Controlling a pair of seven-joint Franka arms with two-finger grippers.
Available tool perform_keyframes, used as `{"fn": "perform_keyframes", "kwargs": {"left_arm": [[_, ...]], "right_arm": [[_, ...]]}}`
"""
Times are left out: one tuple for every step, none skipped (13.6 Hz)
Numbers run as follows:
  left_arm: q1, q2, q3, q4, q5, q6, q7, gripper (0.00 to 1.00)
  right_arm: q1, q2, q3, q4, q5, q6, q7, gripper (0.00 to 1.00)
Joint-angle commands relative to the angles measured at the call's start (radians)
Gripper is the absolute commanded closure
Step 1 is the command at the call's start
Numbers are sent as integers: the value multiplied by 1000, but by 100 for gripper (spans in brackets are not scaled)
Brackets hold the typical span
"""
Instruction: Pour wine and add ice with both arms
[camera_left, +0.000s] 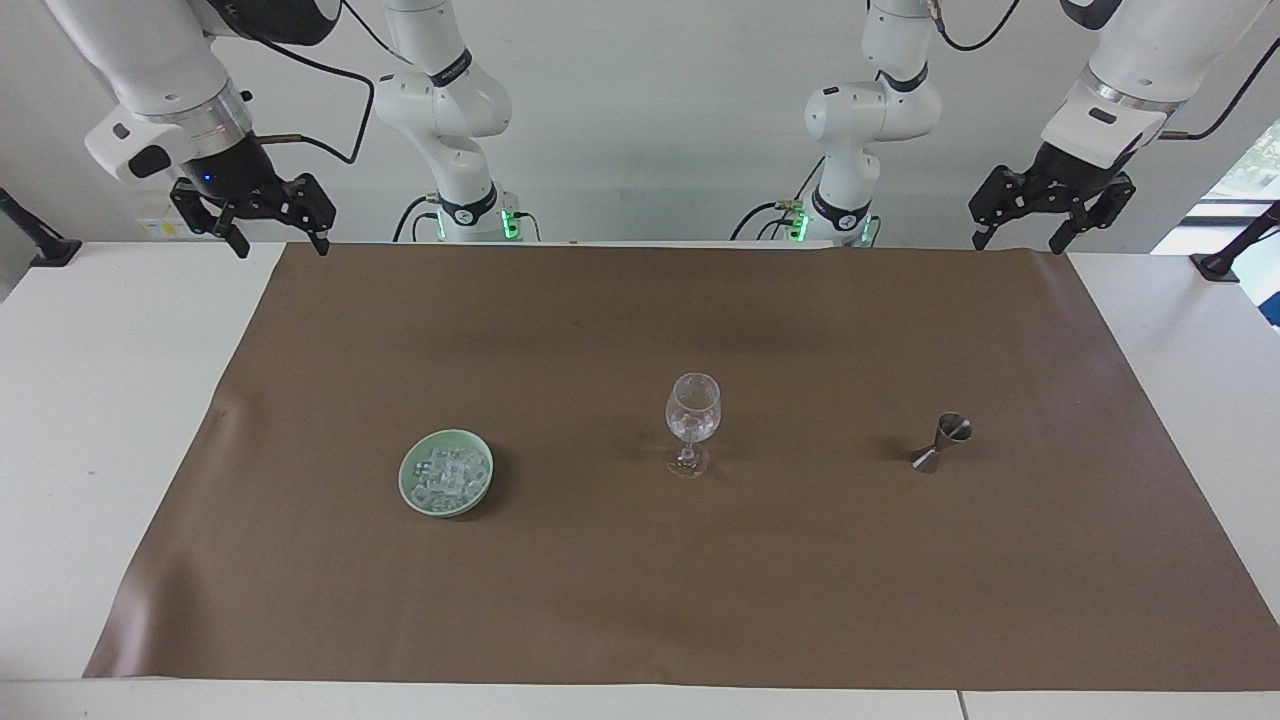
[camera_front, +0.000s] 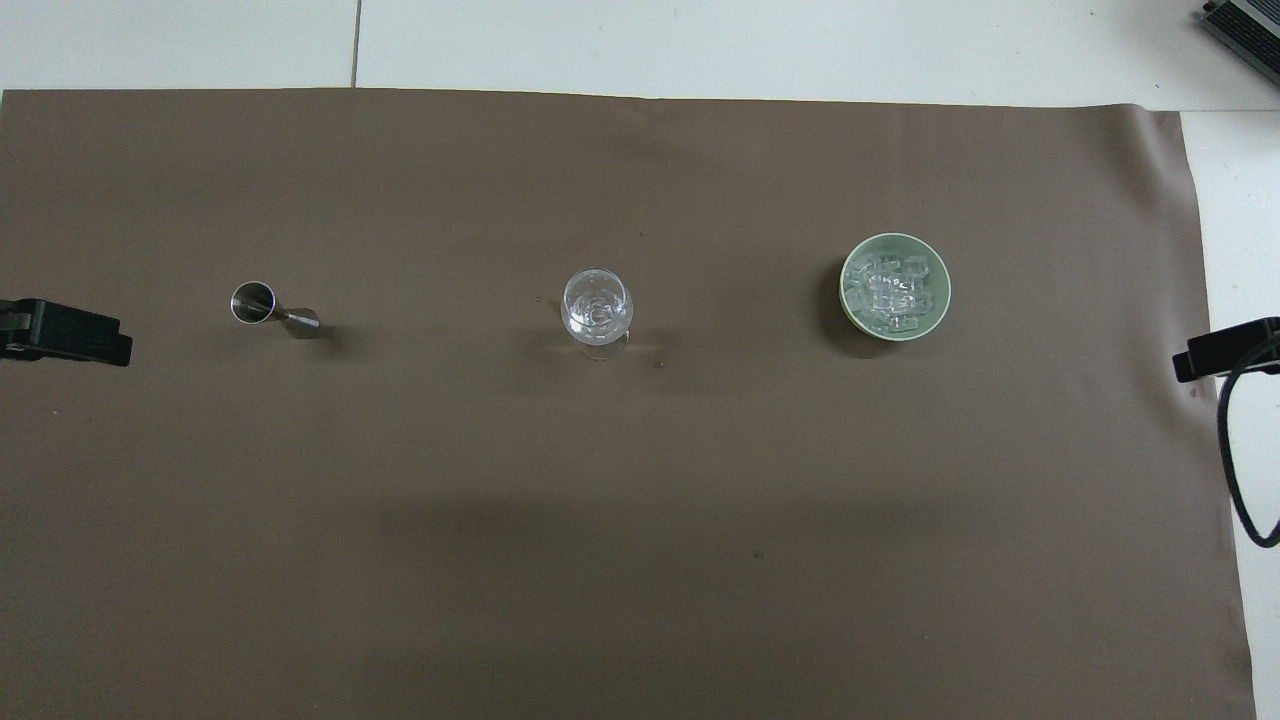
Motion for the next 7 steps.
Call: {"fn": "perform_keyframes", "kwargs": {"left_arm": [[4,-61,-4,-116,-3,128,17,0],[4,-62,-4,-117,-3,134,10,0],[4,-55,-4,-94,-3,110,12,0],[3,-49,-4,-80,-3,70,10,0],[0,-46,-4,-70,-1,55,9,0],[1,-46,-4,-71,-1,53,10,0],[3,-47,-4,-71,-1,47,10,0]], "right_arm": [[2,0,0,8,-1,26,12,0],[3,0,-2,8,2,20,12,0],[2,0,-2,8,6,15,12,0],[2,-6,-3,10,6,10,12,0],[2,-10,-7,10,4,-8,12,0],[3,-13,-7,10,6,-29,12,0],[5,-16,-7,10,6,-39,12,0]]}}
